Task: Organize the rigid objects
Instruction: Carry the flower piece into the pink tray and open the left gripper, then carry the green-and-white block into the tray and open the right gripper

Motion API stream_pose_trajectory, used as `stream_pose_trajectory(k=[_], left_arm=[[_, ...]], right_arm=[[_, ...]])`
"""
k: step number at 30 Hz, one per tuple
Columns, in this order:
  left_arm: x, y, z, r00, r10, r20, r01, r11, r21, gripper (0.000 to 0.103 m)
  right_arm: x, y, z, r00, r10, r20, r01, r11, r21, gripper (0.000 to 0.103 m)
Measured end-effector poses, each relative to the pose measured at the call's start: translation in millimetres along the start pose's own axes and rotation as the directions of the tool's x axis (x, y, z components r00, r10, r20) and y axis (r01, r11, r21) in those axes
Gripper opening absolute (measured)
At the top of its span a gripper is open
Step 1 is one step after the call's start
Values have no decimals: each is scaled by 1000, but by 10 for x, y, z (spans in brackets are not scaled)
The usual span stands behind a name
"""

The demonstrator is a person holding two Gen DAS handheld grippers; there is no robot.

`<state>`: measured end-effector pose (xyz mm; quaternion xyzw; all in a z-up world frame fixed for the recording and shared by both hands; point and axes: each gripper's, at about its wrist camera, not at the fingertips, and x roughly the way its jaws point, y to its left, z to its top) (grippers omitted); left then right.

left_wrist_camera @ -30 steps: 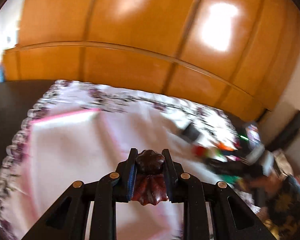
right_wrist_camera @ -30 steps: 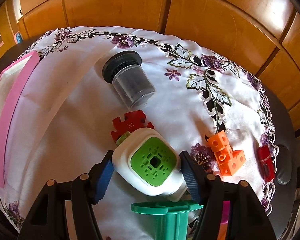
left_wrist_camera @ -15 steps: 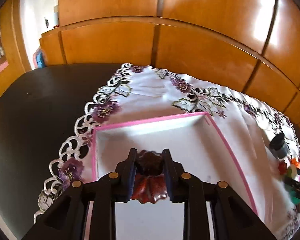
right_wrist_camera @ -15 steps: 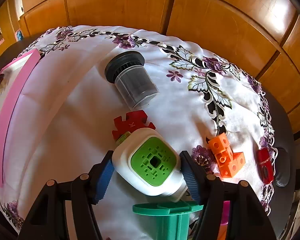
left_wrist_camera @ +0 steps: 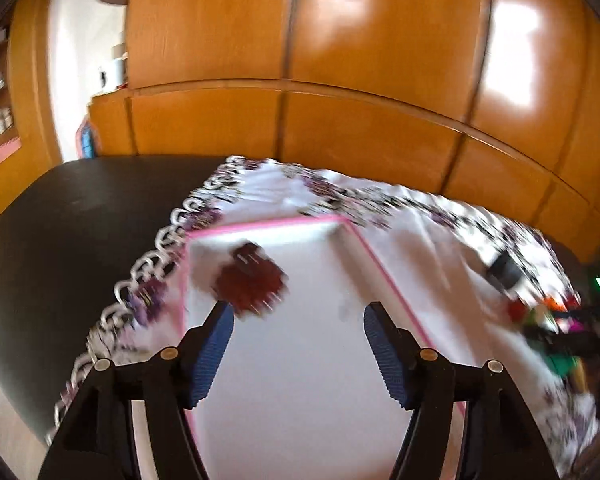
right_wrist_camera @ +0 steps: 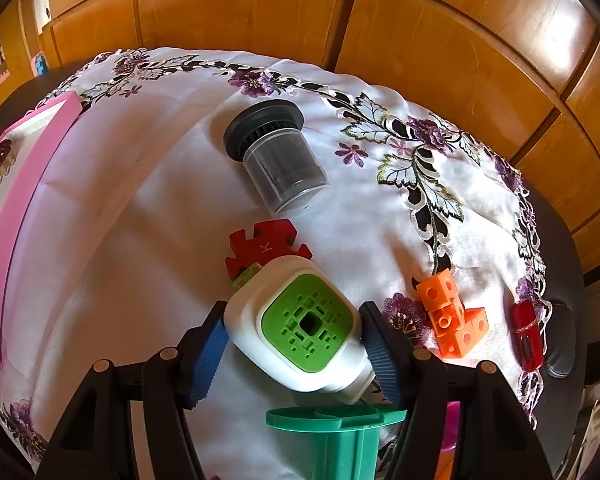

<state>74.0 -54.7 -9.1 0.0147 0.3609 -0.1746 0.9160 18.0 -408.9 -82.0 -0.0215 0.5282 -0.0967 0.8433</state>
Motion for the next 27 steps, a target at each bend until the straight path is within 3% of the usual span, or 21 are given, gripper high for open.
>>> stream_pose_trajectory(k=[5, 9, 12, 17, 20, 27], left_arm=[[-116, -406, -362, 995, -70, -68, 75, 994, 79, 70], [-141, -600, -524, 991, -77, -107, 90, 989, 120, 70], [-200, -640, -532, 994, -54, -92, 66, 989, 133, 70], [-319, -504, -463, 999, 9, -44, -5, 995, 100, 75], [-369, -372, -417, 998, 51, -24, -49, 997, 66, 78], [-354, -113, -414, 995, 89, -37, -89, 996, 6, 79]], right_arm=[[-12, 22, -4, 1000, -9, 4, 9, 1000, -12, 66], [-58, 59, -11, 1000, 11, 15, -10, 1000, -18, 66], [-108, 113, -12, 999, 40, 29, -39, 999, -29, 66], [-187, 313, -19, 980, 200, 8, -199, 976, -84, 66], [-191, 487, -38, 986, 166, 6, -163, 974, -159, 66], [-190, 461, -14, 988, 153, 11, -151, 982, -115, 66]])
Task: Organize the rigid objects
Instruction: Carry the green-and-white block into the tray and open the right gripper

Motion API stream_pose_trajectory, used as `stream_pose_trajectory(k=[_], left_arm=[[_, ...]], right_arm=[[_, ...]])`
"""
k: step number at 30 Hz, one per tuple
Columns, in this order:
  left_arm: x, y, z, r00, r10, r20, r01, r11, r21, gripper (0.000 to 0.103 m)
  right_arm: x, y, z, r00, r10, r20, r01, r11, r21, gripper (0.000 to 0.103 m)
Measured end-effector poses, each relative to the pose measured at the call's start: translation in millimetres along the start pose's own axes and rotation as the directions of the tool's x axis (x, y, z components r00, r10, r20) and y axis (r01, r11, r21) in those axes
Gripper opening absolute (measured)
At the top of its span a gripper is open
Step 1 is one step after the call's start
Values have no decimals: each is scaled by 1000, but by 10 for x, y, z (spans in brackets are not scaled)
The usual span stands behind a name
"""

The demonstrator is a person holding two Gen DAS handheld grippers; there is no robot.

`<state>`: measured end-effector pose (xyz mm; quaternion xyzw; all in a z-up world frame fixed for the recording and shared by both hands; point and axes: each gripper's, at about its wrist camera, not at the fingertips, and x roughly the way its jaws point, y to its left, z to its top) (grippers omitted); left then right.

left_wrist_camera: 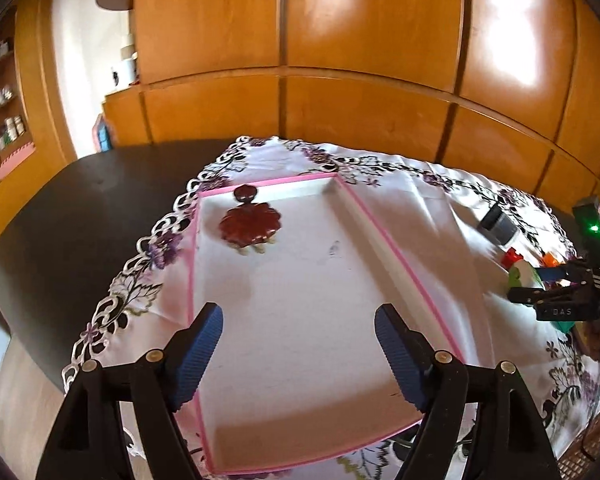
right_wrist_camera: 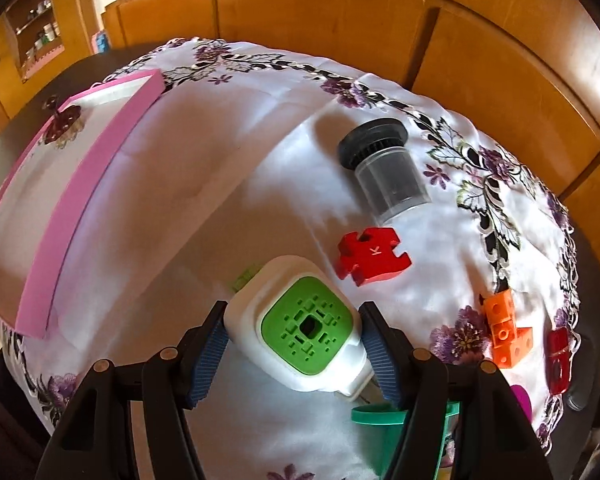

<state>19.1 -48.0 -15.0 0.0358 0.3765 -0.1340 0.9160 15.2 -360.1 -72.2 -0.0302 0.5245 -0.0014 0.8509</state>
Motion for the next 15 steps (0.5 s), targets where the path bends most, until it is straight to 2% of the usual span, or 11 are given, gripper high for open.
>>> stream_pose_trajectory(k=[2, 7, 15], left_arm=[[10, 36, -11, 1000, 3, -5, -3, 1000, -13, 79], [29, 163, -37, 1000, 10, -10, -11, 999, -42, 79], [32, 383, -76, 999, 39, -8, -39, 996, -85, 79]], right_arm=[[-45, 10, 27, 1000, 0, 13, 0, 1000, 24, 66], [-245, 216, 156, 995, 53, 79, -60, 994, 88, 66], [-491, 1042, 565, 965, 212, 154, -215, 977, 0, 66]])
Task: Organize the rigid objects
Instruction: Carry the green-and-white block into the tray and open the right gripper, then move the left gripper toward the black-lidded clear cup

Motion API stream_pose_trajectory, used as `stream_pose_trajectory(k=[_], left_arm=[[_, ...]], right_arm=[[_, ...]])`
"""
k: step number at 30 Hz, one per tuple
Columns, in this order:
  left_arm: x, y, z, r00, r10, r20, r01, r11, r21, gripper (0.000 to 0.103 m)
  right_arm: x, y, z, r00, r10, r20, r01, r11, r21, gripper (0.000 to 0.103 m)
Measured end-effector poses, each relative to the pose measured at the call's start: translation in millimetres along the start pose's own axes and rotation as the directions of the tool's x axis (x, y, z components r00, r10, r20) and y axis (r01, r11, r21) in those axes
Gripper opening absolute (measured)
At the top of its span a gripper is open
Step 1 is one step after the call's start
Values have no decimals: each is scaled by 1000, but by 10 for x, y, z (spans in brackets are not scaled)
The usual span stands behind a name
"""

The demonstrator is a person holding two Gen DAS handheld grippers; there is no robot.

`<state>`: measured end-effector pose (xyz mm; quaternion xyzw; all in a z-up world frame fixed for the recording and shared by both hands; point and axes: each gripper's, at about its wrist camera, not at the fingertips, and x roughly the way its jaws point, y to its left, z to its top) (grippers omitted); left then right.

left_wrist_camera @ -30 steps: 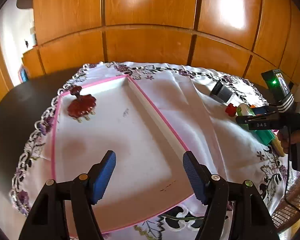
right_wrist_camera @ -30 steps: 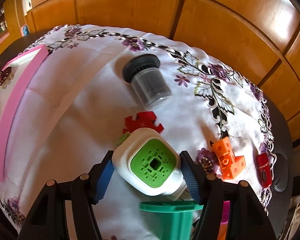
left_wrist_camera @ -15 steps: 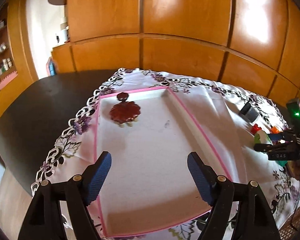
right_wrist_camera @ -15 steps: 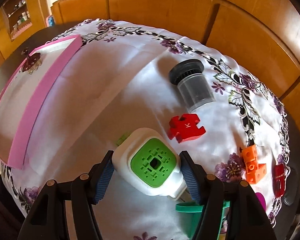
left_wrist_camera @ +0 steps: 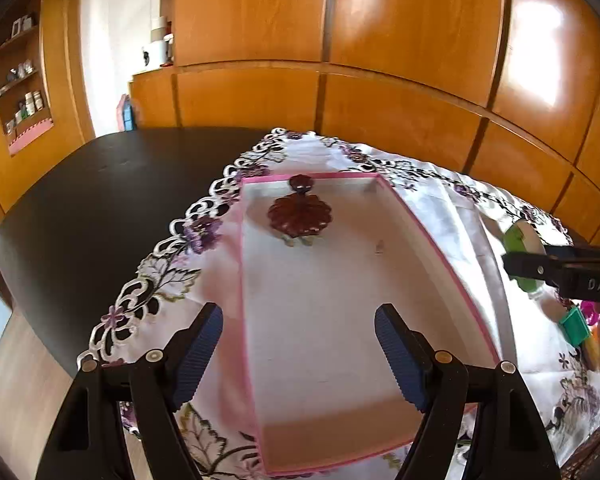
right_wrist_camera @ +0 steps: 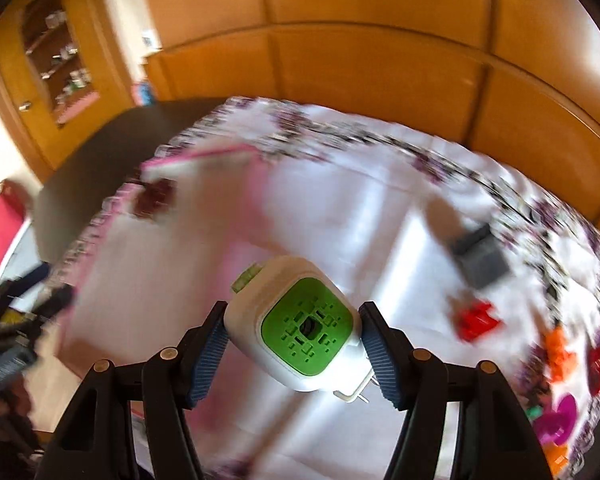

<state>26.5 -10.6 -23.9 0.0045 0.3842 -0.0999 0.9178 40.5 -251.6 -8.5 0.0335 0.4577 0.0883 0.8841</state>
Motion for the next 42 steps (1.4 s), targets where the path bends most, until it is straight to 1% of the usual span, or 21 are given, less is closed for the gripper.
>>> stream_pose_trajectory(k=[3, 5, 7, 10, 14, 17, 19, 23, 26, 29, 31, 34, 37, 42], left_arm=[[11, 105, -13, 1000, 6, -5, -6, 1000, -22, 79], [13, 192, -21, 1000, 10, -5, -10, 999, -45, 79], [8, 307, -26, 1000, 15, 1, -15, 997, -79, 79], [20, 462, -43, 999, 33, 1, -33, 993, -114, 79], [71, 620, -76, 998, 54, -18, -56, 986, -154, 79], [76, 695, -103, 998, 63, -24, -66, 984, -168, 79], [86, 724, -117, 997, 67, -28, -70, 983, -169, 79], [104, 759, -125, 997, 68, -35, -74, 981, -181, 79], [85, 725, -113, 997, 66, -27, -69, 982, -174, 79], [47, 667, -94, 998, 57, -18, -59, 986, -155, 79], [24, 614, -75, 999, 51, -15, -52, 989, -136, 79], [-6, 531, -60, 999, 38, -9, -39, 993, -113, 79], [-23, 431, -44, 1000, 26, -8, -27, 996, -86, 79], [-69, 210, -24, 1000, -2, -2, 2, 1000, -30, 79]], right_arm=[[123, 316, 144, 998, 65, -13, -66, 998, -18, 66], [264, 504, 221, 993, 112, -43, -113, 994, -11, 66], [440, 677, 277, 987, 137, -81, -138, 990, -10, 66], [698, 894, 334, 982, 144, -125, -146, 989, -7, 66], [994, 1098, 458, 967, 201, -153, -195, 979, 56, 66], [1223, 1131, 530, 964, 203, -171, -187, 977, 106, 67], [1293, 1111, 545, 959, 217, -180, -195, 972, 133, 67], [1139, 1101, 519, 960, 239, -143, -226, 969, 103, 69], [931, 1041, 482, 966, 236, -104, -228, 970, 82, 70], [727, 970, 469, 975, 213, -69, -209, 976, 51, 71], [550, 891, 442, 983, 182, -32, -181, 983, 24, 71], [300, 693, 389, 992, 124, 20, -124, 992, 15, 71], [92, 453, 331, 996, 62, 61, -65, 997, 36, 71], [-129, 41, 255, 995, -11, 102, 0, 995, 100, 71]])
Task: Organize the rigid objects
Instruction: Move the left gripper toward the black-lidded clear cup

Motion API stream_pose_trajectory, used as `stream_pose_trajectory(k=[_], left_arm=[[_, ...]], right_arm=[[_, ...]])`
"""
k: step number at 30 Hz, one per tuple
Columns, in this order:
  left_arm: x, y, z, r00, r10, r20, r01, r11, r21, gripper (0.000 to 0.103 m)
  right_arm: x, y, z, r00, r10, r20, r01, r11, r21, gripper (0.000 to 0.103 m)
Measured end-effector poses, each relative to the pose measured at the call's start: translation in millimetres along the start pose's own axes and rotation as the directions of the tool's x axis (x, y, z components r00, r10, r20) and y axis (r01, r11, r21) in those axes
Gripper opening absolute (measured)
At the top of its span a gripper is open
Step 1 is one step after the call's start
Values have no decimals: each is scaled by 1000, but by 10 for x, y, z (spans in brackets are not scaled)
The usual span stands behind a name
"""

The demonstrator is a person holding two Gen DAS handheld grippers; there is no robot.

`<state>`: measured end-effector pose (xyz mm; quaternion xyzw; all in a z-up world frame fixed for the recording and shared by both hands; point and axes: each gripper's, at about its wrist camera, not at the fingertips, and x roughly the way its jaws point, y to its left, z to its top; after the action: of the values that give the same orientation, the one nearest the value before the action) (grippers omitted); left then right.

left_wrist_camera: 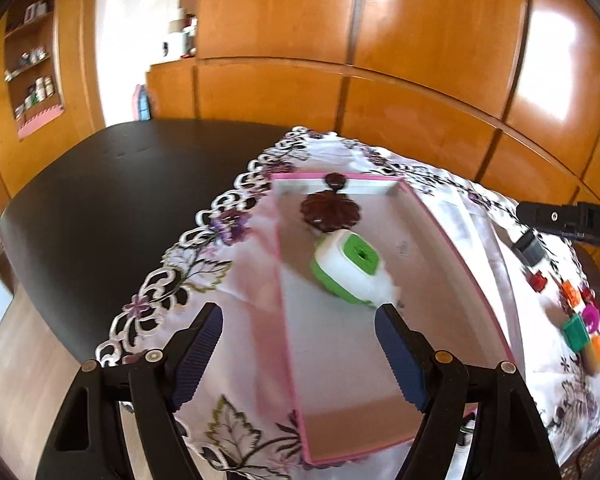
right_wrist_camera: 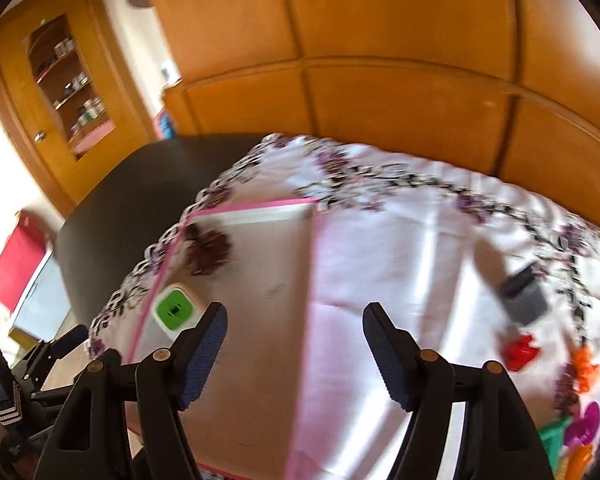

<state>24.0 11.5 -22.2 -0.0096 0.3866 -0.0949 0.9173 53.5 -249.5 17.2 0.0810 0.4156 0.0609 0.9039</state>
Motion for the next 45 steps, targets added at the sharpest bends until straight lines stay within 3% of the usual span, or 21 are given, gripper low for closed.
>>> stream_pose_trajectory(k=[8, 13, 17, 20, 23, 24, 25, 27, 29, 31, 38, 45], left_arm=[[-44, -310, 21, 999, -40, 2, 40, 995, 87, 79], [-41, -473, 52, 998, -63, -2, 63, 990, 128, 79], [-32, -628, 101, 996, -89, 0, 88, 983, 163, 79], [-9, -796, 132, 993, -116, -9, 116, 974, 192, 79], [-2, -958, 138, 991, -132, -16, 132, 964, 229, 79], [6, -1020, 138, 990, -137, -22, 138, 960, 242, 79], [20, -1083, 137, 989, -143, -28, 145, 957, 253, 79], [61, -1184, 141, 987, -154, -44, 160, 952, 262, 79], [117, -1302, 148, 984, -166, -67, 178, 946, 270, 79], [153, -1406, 155, 979, -185, -88, 202, 940, 276, 79], [275, -1848, 254, 958, -246, -144, 280, 905, 319, 79], [606, -2265, 372, 910, -326, -256, 385, 894, 231, 79]], right_arm=[[-303, -645, -137, 990, -135, 35, 133, 989, 65, 71], [-582, -1124, -218, 965, -256, 55, 250, 963, 102, 71], [-812, -1693, -337, 913, -405, 58, 386, 899, 205, 71], [-905, -2161, -500, 848, -528, 34, 493, 811, 315, 71], [-908, -2525, -751, 815, -580, -10, 528, 735, 425, 71], [-877, -2631, -812, 818, -572, -61, 531, 711, 461, 71], [-897, -2749, -842, 839, -539, -73, 494, 700, 516, 71], [-959, -2818, -853, 851, -524, -37, 454, 698, 554, 71], [-941, -2857, -874, 854, -516, -62, 460, 694, 554, 71], [-919, -2913, -895, 881, -469, -66, 417, 704, 575, 71], [-882, -2862, -910, 888, -456, -65, 408, 712, 572, 71], [-909, -2912, -947, 895, -444, -51, 381, 700, 604, 71]])
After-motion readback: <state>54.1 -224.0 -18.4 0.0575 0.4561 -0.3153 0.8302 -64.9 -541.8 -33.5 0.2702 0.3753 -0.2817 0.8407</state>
